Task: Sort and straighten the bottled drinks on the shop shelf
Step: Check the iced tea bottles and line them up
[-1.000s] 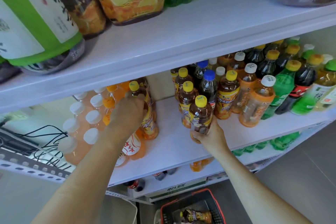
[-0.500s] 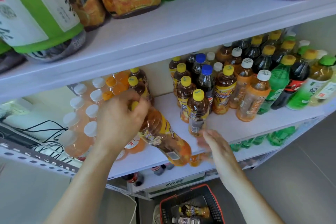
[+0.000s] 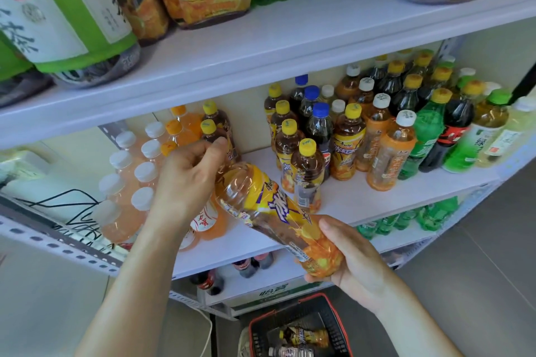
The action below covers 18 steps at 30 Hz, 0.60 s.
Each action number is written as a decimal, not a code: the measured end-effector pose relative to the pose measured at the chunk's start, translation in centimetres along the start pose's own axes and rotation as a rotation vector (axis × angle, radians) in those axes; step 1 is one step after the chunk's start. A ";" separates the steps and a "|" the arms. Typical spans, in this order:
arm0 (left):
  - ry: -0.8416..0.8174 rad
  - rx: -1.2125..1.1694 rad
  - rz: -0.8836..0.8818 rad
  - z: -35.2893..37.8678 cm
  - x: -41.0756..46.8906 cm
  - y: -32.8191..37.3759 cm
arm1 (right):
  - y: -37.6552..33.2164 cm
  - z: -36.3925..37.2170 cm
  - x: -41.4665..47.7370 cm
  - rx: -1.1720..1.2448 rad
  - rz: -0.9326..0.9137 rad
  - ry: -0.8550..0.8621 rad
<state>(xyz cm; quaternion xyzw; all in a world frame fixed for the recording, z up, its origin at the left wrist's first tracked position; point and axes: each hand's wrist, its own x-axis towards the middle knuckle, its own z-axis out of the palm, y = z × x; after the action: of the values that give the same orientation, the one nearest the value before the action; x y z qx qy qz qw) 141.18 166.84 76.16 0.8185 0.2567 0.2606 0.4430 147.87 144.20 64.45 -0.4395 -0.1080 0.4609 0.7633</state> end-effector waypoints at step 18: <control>-0.253 -0.176 0.284 -0.3 -0.3 1.8 | -1.0 0.2 -0.9 0.166 0.246 -0.090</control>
<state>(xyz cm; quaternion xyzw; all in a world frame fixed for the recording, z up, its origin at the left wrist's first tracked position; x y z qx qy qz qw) 141.10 165.96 77.72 0.8309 0.0571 0.2369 0.5003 147.85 143.35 65.51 -0.3639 -0.0491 0.5776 0.7291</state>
